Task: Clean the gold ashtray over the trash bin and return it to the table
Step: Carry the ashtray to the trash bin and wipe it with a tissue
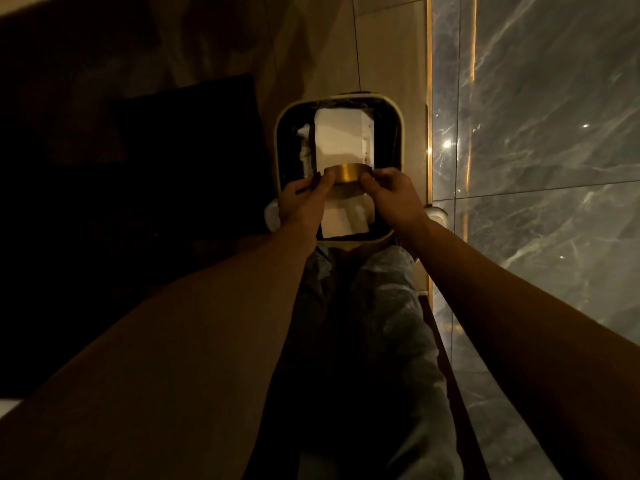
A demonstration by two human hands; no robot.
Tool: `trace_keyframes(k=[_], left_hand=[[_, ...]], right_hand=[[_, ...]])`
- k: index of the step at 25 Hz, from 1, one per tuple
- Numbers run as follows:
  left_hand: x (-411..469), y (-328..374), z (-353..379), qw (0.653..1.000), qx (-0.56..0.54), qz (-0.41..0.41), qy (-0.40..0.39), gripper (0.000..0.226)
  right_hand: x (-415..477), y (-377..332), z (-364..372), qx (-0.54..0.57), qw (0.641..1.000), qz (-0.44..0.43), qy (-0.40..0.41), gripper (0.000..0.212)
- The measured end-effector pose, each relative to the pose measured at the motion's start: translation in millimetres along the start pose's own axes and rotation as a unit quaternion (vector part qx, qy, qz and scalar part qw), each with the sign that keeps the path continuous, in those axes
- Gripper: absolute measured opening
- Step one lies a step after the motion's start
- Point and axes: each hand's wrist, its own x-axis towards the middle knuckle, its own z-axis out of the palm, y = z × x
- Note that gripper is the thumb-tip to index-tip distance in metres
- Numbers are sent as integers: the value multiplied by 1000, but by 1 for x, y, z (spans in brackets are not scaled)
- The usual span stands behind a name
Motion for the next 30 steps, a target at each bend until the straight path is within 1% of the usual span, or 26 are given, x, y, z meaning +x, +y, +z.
trace_keyframes(k=[2,5,11,15,17,19,20,22,24,27,30], left_hand=[[3,-1,0,999,39,10,6,32],[1,-3,0,995,88,32,18,37],[-5,-4,3,996,74,43,40,35],[-9,-7,6,990,82,99,54,32],[-11,-8,7,986,109,122,43,35],[-13,-9,6,967,201,156,16,46],[-14,-10,5,955,242,174,-6,57],[-16,-15,1,938,280,199,-52,81],[-19,-17,-3,928,302,205,-74,96],[-21,-18,-5,905,352,224,-76,107],[-20,-16,-3,867,417,264,-66,112]], right_hand=[[0,1,1,-5,1000,1,-3,37],[0,3,2,-12,1000,2,-10,36],[-4,3,6,4,1000,-4,4,36],[-6,5,6,-6,1000,-13,4,39],[-7,5,6,-7,1000,-17,1,38],[-9,2,5,4,1000,-20,-6,37],[-10,1,4,9,1000,-23,-7,36],[-11,0,2,17,999,-37,-5,35],[-13,-1,-1,22,999,-43,-5,34],[-15,-2,-4,9,999,-50,-9,32],[-16,1,-7,6,998,-55,-3,31]])
